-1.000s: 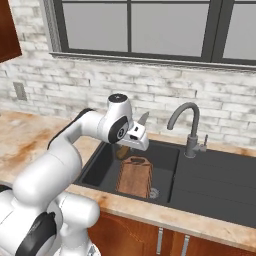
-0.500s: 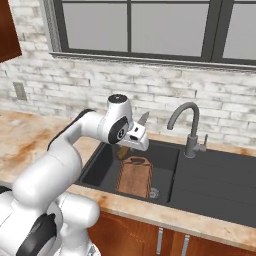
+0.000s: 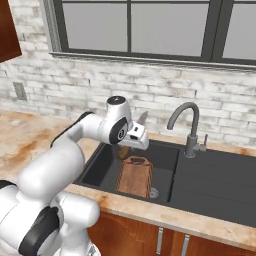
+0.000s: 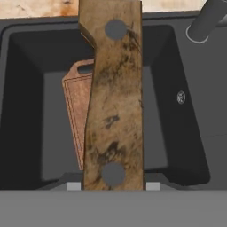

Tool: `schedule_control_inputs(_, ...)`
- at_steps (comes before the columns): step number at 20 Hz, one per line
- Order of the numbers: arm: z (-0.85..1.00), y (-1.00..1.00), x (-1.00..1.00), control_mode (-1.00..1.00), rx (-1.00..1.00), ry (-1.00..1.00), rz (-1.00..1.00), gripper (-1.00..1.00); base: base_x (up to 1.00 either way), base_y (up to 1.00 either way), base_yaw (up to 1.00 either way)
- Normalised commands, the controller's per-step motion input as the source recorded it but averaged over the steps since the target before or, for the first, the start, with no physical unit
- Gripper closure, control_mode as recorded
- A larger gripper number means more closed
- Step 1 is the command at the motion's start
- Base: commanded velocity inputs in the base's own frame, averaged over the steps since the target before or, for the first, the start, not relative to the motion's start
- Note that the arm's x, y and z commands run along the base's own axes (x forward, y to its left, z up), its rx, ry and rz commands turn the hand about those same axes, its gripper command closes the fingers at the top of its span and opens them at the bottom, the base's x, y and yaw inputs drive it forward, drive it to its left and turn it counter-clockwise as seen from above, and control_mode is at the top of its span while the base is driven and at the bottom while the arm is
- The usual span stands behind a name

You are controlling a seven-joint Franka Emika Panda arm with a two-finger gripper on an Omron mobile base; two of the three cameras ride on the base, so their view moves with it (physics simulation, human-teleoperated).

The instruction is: Move the cutting board and knife to the sink. Then move spray from the cabinet to the counter.

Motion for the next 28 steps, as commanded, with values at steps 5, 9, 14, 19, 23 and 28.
schedule_control_inputs(5,-0.22,-0.01,0.25,-1.0,-0.07,0.02,0.12,1.0,0.0,0.0,0.0)
schedule_control_inputs(9,-0.28,-0.12,0.19,-1.0,-0.02,0.09,0.27,1.0,0.0,0.0,0.0)
schedule_control_inputs(14,-0.32,-0.21,0.16,-1.0,0.0,0.18,0.35,1.0,0.0,0.0,0.0)
schedule_control_inputs(19,-0.36,-0.21,0.2,-1.0,-0.01,0.22,0.34,1.0,0.0,0.0,0.0)
schedule_control_inputs(23,-0.39,-0.08,0.26,-1.0,-0.01,0.16,0.22,1.0,0.0,0.0,0.0)
schedule_control_inputs(28,-0.39,0.0,0.18,-1.0,0.0,0.15,0.12,1.0,0.0,0.0,0.0)
